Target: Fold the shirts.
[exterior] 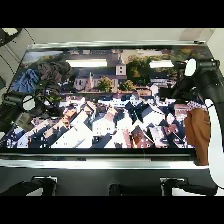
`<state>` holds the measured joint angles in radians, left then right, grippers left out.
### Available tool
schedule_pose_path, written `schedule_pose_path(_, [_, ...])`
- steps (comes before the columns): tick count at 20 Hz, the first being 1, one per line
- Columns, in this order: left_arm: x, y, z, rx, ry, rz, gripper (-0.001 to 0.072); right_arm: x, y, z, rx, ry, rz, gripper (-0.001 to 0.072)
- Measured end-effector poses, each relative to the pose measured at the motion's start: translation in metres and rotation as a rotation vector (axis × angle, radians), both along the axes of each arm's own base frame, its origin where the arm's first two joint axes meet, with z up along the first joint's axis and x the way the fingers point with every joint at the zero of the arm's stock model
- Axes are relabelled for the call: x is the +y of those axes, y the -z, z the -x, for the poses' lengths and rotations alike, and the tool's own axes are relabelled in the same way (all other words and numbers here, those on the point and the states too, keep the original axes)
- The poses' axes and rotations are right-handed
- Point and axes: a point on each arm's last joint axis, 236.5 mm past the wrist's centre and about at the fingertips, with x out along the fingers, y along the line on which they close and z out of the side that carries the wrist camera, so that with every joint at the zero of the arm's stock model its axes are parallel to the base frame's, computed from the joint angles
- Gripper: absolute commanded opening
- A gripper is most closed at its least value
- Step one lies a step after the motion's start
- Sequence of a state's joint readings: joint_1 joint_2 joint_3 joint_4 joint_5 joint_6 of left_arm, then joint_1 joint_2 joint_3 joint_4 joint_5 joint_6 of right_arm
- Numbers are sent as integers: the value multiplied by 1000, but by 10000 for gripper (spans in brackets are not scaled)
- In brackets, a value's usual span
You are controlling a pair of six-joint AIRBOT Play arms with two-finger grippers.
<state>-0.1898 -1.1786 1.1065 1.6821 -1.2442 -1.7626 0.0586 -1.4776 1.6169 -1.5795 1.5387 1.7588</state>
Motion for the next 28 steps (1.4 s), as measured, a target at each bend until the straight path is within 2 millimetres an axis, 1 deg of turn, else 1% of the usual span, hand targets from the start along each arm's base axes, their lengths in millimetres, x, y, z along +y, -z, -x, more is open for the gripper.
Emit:
schedule_pose_path(24, [0,0,0,0,0,0,346,0,0,0,-2,2,0,697])
schedule_pose_path(28, [0,0,-1,-3,0,1,346,1,-3,-15,-66,14,-7,697])
